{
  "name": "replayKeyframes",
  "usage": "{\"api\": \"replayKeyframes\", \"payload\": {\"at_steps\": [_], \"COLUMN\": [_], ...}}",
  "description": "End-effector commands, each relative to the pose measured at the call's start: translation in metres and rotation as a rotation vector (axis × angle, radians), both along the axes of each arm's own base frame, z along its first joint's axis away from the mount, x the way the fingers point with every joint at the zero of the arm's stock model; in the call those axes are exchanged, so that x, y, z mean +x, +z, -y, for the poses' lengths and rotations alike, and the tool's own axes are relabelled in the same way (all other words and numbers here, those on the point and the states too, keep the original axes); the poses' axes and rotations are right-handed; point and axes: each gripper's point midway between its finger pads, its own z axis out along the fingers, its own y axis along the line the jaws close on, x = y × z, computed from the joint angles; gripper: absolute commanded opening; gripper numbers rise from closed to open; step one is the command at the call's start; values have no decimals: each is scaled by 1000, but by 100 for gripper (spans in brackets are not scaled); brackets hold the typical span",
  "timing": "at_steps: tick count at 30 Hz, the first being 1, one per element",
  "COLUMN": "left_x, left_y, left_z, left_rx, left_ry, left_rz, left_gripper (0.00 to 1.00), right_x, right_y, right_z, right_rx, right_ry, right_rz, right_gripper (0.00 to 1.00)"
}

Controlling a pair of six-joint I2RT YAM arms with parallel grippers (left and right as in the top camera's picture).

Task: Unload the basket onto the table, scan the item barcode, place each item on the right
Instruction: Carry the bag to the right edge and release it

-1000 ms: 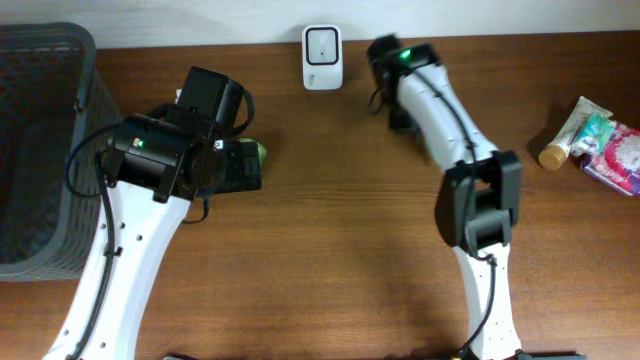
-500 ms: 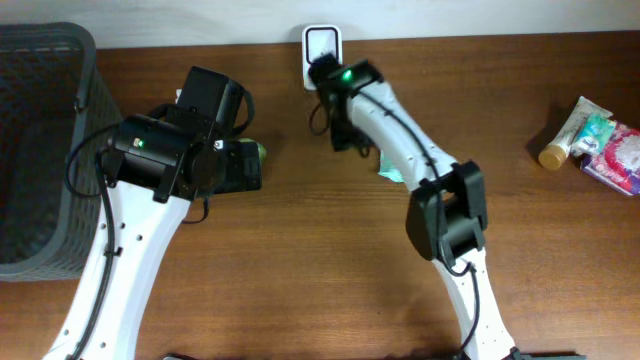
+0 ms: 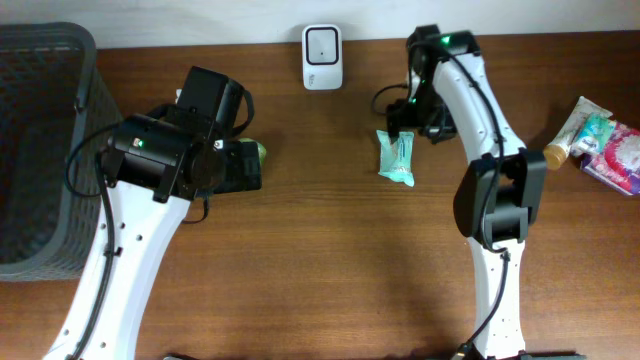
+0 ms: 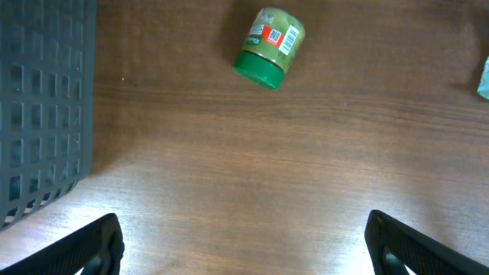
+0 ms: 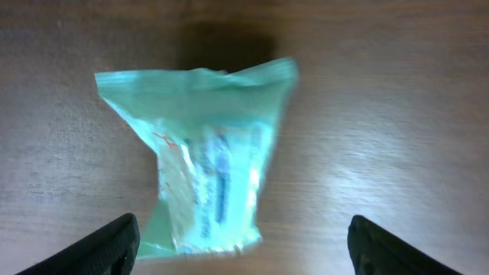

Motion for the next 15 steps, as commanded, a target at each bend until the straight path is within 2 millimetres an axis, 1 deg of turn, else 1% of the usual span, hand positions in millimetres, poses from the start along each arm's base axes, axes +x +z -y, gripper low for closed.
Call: {"api": "replayKeyframes", "payload": {"at_steps": [1,2,4,5,7,8,10,12,13,15], "left_x": [0,0,0,0,0,0,0,0,0,0], "left_y": [1,1,1,1,1,1,1,1,1,1], "left_z": [-2,-2,-2,-2,-2,-2,-2,-2,-2,-2], "left_rx": [9,9,10,9,9,10,9,10,10,10], "left_ry": [3,3,3,3,3,3,3,3,3,3], "left_rz": [4,4,4,4,4,4,4,4,4,4], "left_gripper": [99,99,99,99,99,99,99,99,99,99], "right_x": [-9,-11,-14,-15,-14,-11,1,17,28,59], "right_y": [-25,-35,-47,-49,-46,-40,-22,2,17,56], "right_z": [-18,-19,-18,-19,-28,-32,-41,-50,-57,-77], "right_rx": [46,45,42,43,84,106,134,152,162,198], "right_ry": [42,31,5,3,6,7,17,33,44,80], "right_rz": [-24,-31,-41,-45,-42,-29,20,96,148,314], "right_gripper": [82,78,65,52,29,23,17,17,16,11]}}
